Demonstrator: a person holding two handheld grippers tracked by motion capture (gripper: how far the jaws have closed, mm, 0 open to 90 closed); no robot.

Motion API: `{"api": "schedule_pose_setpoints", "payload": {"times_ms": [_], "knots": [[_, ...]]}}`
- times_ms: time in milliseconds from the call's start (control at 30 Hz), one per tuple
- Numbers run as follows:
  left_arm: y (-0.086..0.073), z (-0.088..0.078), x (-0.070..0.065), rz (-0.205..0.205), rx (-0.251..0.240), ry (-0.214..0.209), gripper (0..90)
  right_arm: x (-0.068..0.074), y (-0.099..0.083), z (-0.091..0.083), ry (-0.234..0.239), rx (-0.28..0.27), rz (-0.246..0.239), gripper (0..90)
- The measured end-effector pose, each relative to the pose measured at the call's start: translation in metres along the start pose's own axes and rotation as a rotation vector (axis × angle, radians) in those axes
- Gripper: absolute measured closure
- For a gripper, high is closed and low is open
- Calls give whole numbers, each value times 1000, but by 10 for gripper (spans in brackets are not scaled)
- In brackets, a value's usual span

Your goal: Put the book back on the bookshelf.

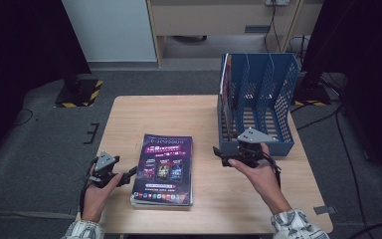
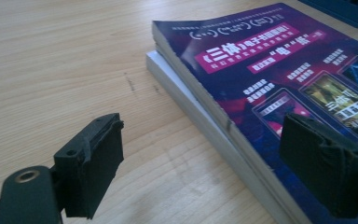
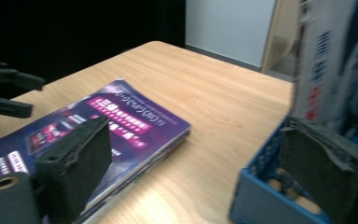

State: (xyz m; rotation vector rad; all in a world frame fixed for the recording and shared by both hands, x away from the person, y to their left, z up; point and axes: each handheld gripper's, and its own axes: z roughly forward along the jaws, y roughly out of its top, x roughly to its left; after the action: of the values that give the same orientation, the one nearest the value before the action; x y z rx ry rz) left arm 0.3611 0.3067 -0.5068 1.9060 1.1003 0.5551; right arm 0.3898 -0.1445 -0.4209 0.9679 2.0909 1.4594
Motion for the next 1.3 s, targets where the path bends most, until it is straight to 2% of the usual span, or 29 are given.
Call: {"api": "schedule_pose_setpoints", "payload": {"times_ms": [67,100,200,333,467,567,700,733,767,833,900,967,1000,1067,1133,1167,1233,1300], "knots": [[0,1,0,-9,-7,-24,119,7,-4,3,13,-7,-2,190],[0,0,0,-18,-9,-36,118,11,-6,5,33,-19,-1,208],[0,-3,-1,-18,-28,-41,150,23,-14,13,77,-8,1,245],[1,-4,-7,2,-26,-47,213,38,-31,31,80,64,-42,285],[5,-1,-15,46,-16,-36,224,50,-47,45,81,144,-40,312],[7,2,-18,45,-16,-45,221,55,-52,49,74,156,-29,335],[9,2,-20,51,-24,-48,278,55,-54,52,67,152,-2,327],[9,1,-20,56,-24,-58,332,54,-54,53,64,151,1,334],[7,1,-21,52,-19,-61,395,54,-55,53,64,148,3,361],[4,0,-22,32,-13,-48,416,53,-54,51,64,142,4,448],[3,1,-25,26,-16,-46,436,50,-54,45,63,105,25,496],[5,4,-29,55,-14,-59,475,48,-53,43,61,97,8,540],[6,7,-31,73,5,-57,478,48,-54,44,61,97,7,545],[5,11,-33,87,29,-62,495,45,-57,46,61,118,4,552],[6,15,-35,95,27,-64,488,45,-60,48,59,137,10,548],[6,16,-34,87,21,-84,486,45,-62,48,61,152,28,537],[5,17,-34,78,23,-92,477,46,-64,49,76,167,47,470],[4,18,-35,81,23,-89,463,48,-64,49,84,177,30,438]]}}
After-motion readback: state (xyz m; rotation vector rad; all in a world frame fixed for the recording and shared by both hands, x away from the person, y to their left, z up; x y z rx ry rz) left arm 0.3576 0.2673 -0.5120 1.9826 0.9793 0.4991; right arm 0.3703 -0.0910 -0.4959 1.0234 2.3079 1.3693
